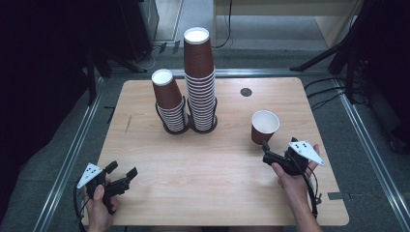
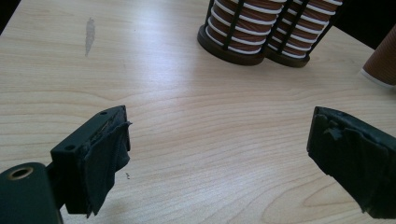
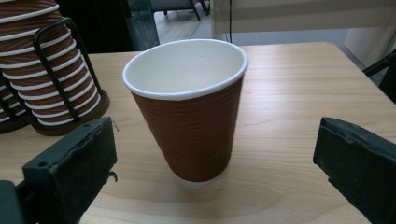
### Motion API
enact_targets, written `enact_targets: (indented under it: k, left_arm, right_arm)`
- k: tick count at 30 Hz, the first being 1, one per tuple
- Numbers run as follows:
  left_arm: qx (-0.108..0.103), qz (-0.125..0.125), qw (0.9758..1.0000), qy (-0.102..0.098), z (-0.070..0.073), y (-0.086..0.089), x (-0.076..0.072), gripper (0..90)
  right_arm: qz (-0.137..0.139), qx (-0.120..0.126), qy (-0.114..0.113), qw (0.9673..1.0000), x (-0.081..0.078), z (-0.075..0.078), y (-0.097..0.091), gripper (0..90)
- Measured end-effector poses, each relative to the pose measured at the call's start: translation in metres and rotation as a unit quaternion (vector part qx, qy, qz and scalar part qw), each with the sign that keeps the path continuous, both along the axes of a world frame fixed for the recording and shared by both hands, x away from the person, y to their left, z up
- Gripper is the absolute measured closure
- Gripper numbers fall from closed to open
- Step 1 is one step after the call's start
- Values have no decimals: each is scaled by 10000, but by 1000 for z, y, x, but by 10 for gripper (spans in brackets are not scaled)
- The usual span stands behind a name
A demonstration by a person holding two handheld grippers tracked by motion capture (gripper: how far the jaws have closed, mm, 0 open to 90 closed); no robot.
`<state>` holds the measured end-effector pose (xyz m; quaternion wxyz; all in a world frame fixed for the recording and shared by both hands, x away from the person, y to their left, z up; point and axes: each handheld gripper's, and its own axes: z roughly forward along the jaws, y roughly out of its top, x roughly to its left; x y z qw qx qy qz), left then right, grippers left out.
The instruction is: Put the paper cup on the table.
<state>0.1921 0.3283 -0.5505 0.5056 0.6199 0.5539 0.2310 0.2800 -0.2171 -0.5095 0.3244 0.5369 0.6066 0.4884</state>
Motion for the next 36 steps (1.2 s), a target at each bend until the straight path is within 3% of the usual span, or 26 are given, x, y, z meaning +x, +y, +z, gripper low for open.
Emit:
enact_targets:
  k: [13,20,36]
  left_arm:
    - [25,10,10000,5,0,-1,0,63]
    - [48,9,10000,5,0,-1,-1,63]
    - [83,32,10000,6,0,-2,0,63]
  right_arm:
    - [-160,-208,-83,9996,-15,-5,-28,0]
    - [-228,-146,-102,9996,-23,-5,-45,0]
    - [-501,-309,-62,9982,-40,-16,-87,0]
